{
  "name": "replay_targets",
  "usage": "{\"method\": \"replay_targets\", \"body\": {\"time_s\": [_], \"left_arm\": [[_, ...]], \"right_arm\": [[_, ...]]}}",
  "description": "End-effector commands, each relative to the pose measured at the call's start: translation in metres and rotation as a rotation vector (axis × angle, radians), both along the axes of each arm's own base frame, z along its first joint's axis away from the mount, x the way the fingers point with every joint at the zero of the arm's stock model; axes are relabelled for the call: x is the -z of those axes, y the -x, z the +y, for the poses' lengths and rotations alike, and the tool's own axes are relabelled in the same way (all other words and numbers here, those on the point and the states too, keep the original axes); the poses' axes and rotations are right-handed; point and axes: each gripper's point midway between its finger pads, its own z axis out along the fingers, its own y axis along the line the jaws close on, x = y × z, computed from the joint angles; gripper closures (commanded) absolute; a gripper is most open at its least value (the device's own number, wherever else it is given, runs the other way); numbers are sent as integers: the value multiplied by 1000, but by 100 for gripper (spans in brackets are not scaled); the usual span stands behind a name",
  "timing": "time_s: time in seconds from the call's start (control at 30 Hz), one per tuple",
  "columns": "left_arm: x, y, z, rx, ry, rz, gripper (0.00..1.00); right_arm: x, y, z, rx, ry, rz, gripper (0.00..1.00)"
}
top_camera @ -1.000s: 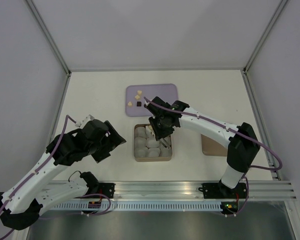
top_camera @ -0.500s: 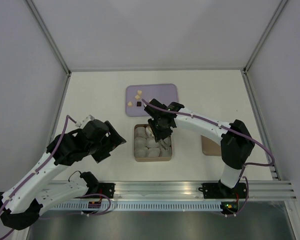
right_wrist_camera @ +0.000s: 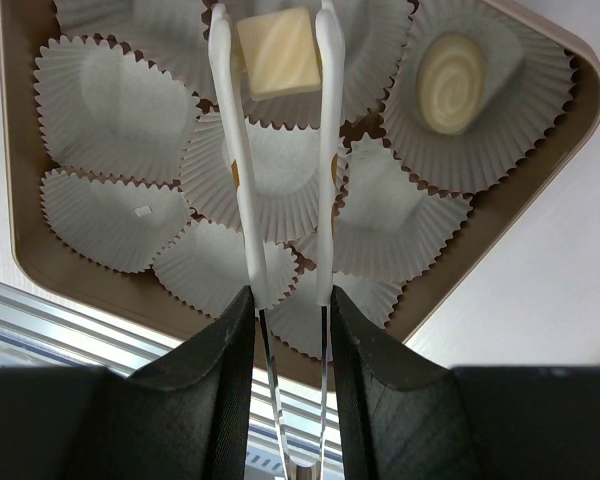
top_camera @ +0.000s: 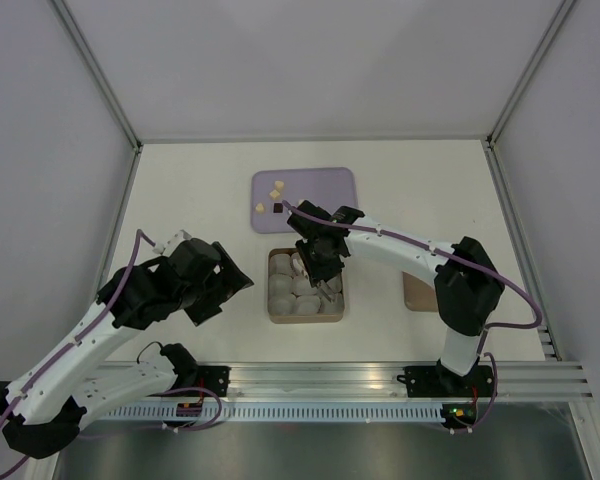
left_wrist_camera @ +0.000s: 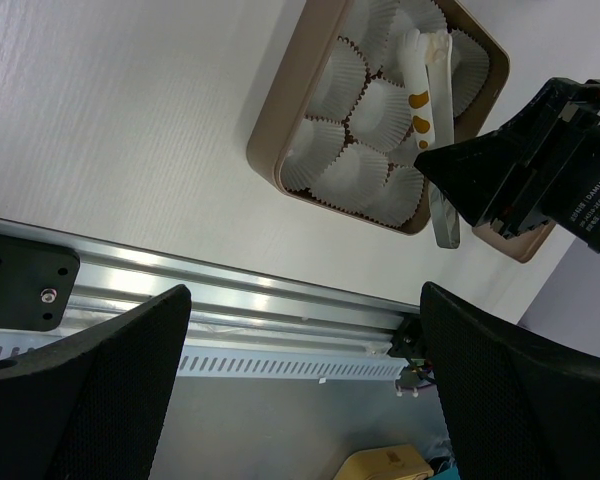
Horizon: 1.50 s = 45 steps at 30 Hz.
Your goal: Pack the chocolate
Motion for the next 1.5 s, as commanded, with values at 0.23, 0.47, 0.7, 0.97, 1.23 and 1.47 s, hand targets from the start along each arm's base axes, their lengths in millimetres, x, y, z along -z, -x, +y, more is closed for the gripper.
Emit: {"method": "replay_targets", "body": {"time_s": [0.23,0.47,0.7,0.97,1.23,1.47], "left_arm": [[-5,-7,-4,-47,41,-17,0],[-8,-8,-4,-53,49,-23,0],[-8,-7,-5,-50,53,-20,0],[-9,-4,-3,-41,62,-24,0],[-10,-4,-4,-41,65,-24,0],[-10,-4,-3,-35,63,-28,0]], "right_arm": [[5,-6,6,17,-8,-17,78],[10,-5,6,22,0,-11,77],[11,-10,9,30,7,-19,75],[10,-16,13,37,9,-27,69],[2,-18,14,46,6,-36,58],[-3,-19,12,58,10,-44,52]]}}
